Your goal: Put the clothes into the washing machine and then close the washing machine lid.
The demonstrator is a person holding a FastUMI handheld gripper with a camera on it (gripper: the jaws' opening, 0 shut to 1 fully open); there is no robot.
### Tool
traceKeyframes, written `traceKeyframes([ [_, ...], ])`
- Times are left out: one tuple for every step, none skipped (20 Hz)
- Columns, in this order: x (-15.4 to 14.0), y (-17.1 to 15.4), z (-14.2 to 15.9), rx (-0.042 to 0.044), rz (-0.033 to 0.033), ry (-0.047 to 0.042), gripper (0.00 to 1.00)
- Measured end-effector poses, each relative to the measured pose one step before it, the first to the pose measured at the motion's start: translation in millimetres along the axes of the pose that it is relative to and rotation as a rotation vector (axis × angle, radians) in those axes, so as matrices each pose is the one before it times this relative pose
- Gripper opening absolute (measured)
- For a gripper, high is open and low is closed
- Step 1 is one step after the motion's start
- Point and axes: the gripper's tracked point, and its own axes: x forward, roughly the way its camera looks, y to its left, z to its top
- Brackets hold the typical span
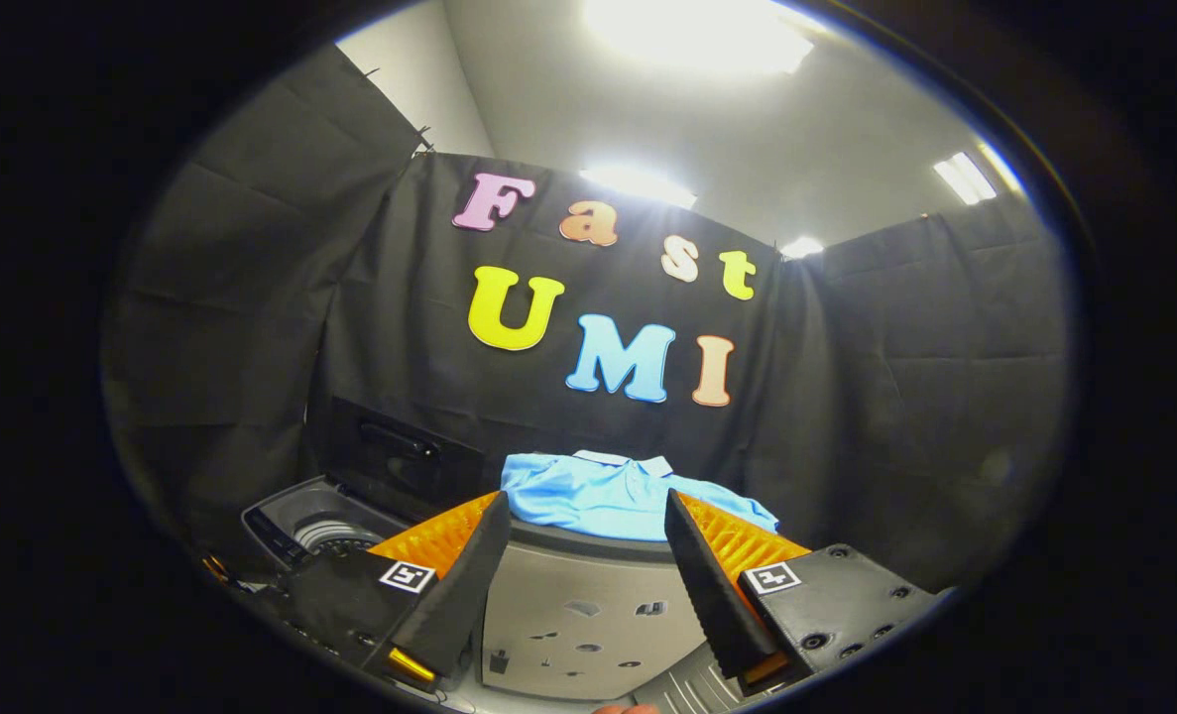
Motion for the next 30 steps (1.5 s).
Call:
traceKeyframes([
  [10.11, -4.35, 7.11, -0.00316, -0.00117, -0.00318, 0.97],
  [11.44, -4.8, 8.11, -0.00345, -0.00434, -0.00689, 0.97],
  [12.27, -6.47, 6.88, -0.01117, -0.00676, -0.00924, 0.97],
  [13.88, -7.06, 6.08, -0.02218, -0.01152, -0.01109, 0.97],
  [15.09, -6.06, 2.66, -0.02619, -0.01221, -0.00763, 0.97],
  [15.87, -4.15, -0.46, -0.01939, -0.00298, 0.0096, 0.97],
  [14.14, -0.87, -6.27, -0.00591, 0.00644, 0.01897, 0.97],
  [15.71, -0.98, -4.39, 0.00055, 0.00809, 0.01872, 0.97],
  [14.96, -3.15, -2.88, -0.00046, 0.00408, 0.02001, 0.97],
  [14.7, -1.29, -5.56, 0.00342, 0.01062, 0.02416, 0.97],
  [15.19, 0.61, -5.86, 0.0071, 0.01585, 0.02748, 0.97],
  [13.81, 0.45, -6.33, 0.00891, 0.01509, 0.02942, 0.97],
  [11.34, -2.24, -4.17, 0.01102, 0.00678, 0.02443, 0.97],
  [11.49, -2.87, -0.64, 0.01291, -0.0023, 0.01088, 0.97],
  [11.4, -0.34, -0.73, 0.00652, 0.00338, 0.01272, 0.97],
  [13.31, -0.99, -1.66, -0.00088, 0.00247, 0.01595, 0.97],
  [12.38, -0.86, -3.04, -0.00236, 0.00331, 0.01618, 0.97],
  [12.61, -0.25, -2.85, -0.0011, 0.00528, 0.02018, 0.97],
  [11.34, -0.89, -2.45, 0.00244, 0.00329, 0.02214, 0.97],
  [11.2, -1.41, -2.63, 0.00386, 0.00091, 0.01852, 0.97],
  [9.2, -0.48, -3.49, 0.00773, 0.00492, 0.0203, 0.97],
  [10.03, 2.02, -3.41, 0.01205, 0.0118, 0.02166, 0.97],
  [8.62, -0.51, -6.45, 0.00882, 0.00421, 0.0259, 0.98],
  [7.04, -2.67, -3.34, 0.00331, -0.00144, 0.0176, 0.97],
  [6.54, -1.13, -3.24, 0.00015, -0.00026, 0.01492, 0.98],
  [4.72, -2.09, -3.27, -0.0047, -0.00282, 0.01456, 0.98],
  [5.62, -1.57, -4.29, -0.00367, 0.00189, 0.01565, 0.98],
  [4.5, -1.31, -3.47, -0.00161, 0.00424, 0.01543, 0.98],
  [3.64, -0.96, -3.52, -0.00304, 0.00694, 0.0164, 0.98],
  [4.65, -0.85, -2.79, -0.00637, 0.00357, 0.01776, 0.98],
])
